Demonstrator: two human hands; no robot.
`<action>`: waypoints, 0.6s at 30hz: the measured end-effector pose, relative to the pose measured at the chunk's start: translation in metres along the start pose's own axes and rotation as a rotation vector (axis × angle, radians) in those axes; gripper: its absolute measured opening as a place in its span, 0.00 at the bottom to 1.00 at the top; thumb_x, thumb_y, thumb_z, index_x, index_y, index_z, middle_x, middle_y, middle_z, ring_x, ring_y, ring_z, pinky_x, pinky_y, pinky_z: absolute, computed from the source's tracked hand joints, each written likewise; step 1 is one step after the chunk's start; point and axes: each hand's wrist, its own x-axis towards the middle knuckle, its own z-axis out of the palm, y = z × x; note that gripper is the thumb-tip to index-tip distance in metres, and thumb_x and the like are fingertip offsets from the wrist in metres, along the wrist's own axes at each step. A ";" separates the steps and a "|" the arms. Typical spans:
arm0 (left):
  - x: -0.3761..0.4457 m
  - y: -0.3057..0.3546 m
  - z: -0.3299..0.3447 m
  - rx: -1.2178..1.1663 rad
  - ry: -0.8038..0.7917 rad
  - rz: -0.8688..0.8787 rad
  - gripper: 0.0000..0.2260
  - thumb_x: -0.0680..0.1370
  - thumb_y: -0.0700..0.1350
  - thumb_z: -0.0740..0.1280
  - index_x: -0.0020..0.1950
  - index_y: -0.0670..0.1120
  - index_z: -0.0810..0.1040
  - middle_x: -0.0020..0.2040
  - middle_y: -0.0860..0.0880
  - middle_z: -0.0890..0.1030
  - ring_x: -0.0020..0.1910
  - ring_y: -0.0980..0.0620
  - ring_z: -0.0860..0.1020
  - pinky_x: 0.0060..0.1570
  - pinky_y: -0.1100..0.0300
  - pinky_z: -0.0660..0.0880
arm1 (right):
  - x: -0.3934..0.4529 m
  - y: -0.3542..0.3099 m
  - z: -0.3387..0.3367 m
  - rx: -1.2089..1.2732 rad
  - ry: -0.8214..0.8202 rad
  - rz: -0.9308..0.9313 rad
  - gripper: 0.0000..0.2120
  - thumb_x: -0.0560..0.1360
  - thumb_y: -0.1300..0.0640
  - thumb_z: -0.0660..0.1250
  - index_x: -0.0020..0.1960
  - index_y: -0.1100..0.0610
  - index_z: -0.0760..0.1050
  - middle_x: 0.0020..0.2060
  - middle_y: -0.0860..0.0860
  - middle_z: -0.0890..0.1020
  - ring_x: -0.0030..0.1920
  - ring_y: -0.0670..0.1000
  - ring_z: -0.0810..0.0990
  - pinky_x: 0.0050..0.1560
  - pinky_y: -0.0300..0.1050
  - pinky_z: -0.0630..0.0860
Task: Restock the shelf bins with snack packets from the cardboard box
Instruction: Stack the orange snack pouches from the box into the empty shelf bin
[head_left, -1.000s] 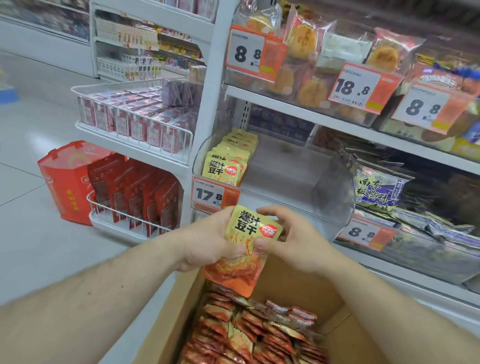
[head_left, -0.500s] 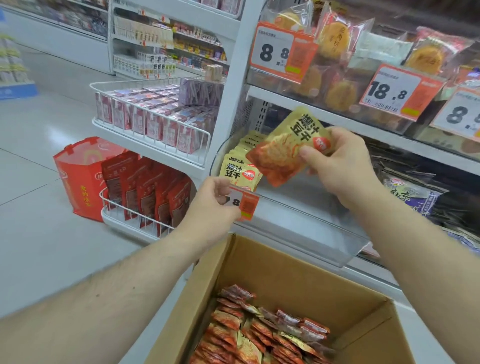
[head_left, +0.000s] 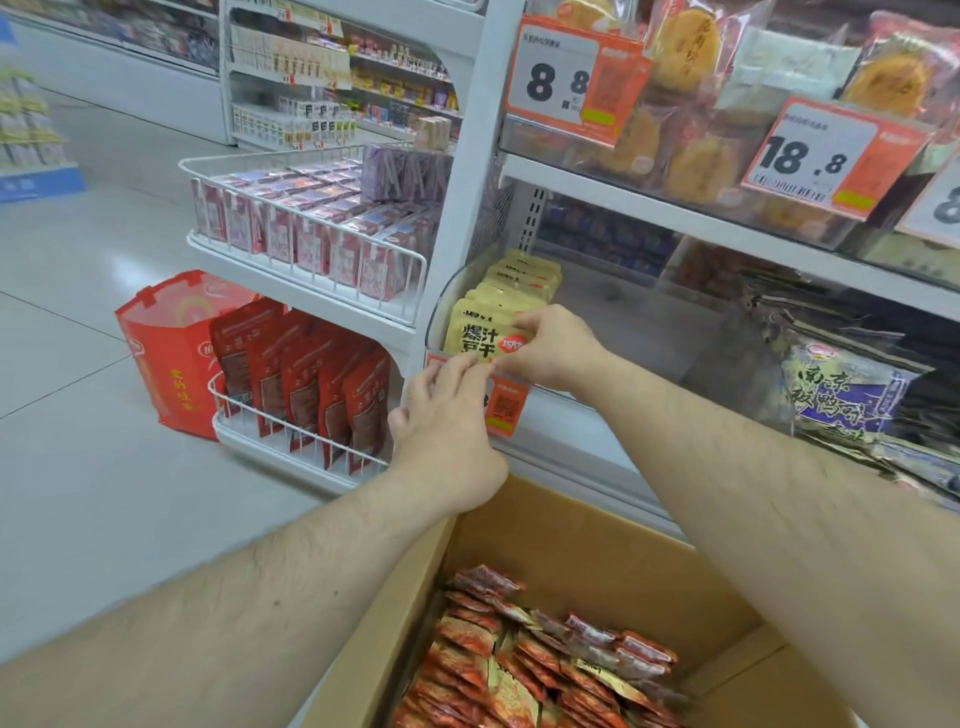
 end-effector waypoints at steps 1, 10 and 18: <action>0.000 0.001 0.000 -0.003 0.001 0.001 0.38 0.72 0.40 0.66 0.78 0.55 0.54 0.78 0.60 0.49 0.76 0.51 0.47 0.71 0.44 0.56 | 0.001 0.000 0.001 0.004 0.029 0.017 0.15 0.69 0.53 0.77 0.54 0.52 0.81 0.45 0.46 0.79 0.49 0.49 0.77 0.45 0.40 0.70; -0.003 0.003 0.001 -0.026 -0.006 0.001 0.37 0.72 0.38 0.65 0.78 0.54 0.54 0.77 0.61 0.49 0.75 0.51 0.48 0.70 0.47 0.55 | 0.006 -0.008 0.011 -0.063 0.114 0.030 0.25 0.69 0.45 0.77 0.60 0.56 0.80 0.53 0.51 0.82 0.55 0.51 0.79 0.47 0.41 0.74; -0.007 0.009 0.007 -0.028 0.066 0.077 0.37 0.69 0.36 0.65 0.76 0.52 0.57 0.73 0.56 0.54 0.71 0.51 0.54 0.66 0.52 0.56 | -0.006 -0.008 0.002 -0.032 0.033 0.079 0.19 0.69 0.46 0.75 0.52 0.55 0.72 0.47 0.49 0.79 0.45 0.49 0.77 0.41 0.42 0.75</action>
